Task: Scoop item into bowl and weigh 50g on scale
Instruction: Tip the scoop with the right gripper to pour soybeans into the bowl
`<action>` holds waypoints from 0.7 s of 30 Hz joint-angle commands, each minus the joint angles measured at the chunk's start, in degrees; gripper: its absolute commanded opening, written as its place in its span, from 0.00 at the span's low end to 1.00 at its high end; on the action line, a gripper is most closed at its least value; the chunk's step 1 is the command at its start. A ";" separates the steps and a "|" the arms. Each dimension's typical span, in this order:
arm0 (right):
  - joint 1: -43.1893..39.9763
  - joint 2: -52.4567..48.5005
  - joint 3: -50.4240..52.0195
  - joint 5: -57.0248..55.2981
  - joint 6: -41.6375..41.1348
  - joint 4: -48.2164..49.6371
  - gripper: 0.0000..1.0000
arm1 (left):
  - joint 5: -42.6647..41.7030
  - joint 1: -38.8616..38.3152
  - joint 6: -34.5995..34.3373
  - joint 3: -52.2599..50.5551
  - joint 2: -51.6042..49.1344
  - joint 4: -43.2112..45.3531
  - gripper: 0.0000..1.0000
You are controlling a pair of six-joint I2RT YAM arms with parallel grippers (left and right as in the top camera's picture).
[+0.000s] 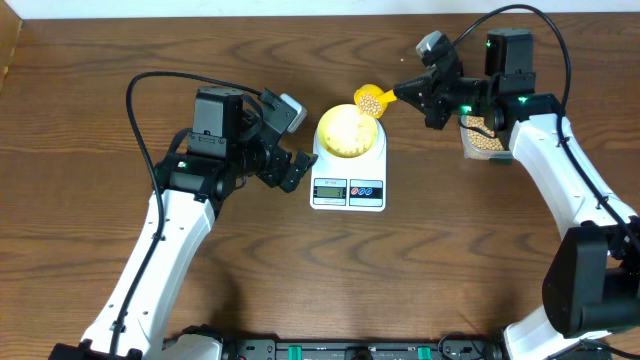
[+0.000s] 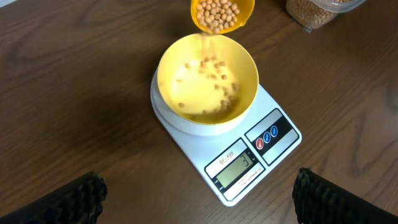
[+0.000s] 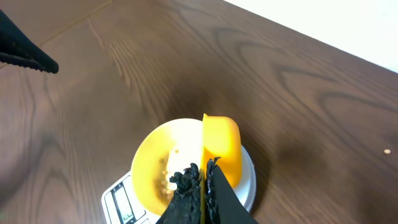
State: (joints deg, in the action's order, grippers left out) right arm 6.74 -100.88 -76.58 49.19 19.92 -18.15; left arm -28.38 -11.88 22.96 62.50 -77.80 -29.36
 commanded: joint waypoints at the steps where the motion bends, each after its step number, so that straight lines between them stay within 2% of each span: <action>1: 0.94 -0.50 0.31 0.44 2.05 -0.09 0.01 | -0.55 -0.09 0.98 0.35 0.85 0.04 0.97; 21: 2.05 -0.50 0.31 0.46 6.12 -0.96 0.01 | -0.55 -0.09 0.98 0.35 0.85 0.04 0.98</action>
State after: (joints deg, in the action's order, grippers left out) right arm 8.01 -100.88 -76.58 49.08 24.75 -19.03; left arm -28.40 -11.88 22.96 62.50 -77.80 -29.36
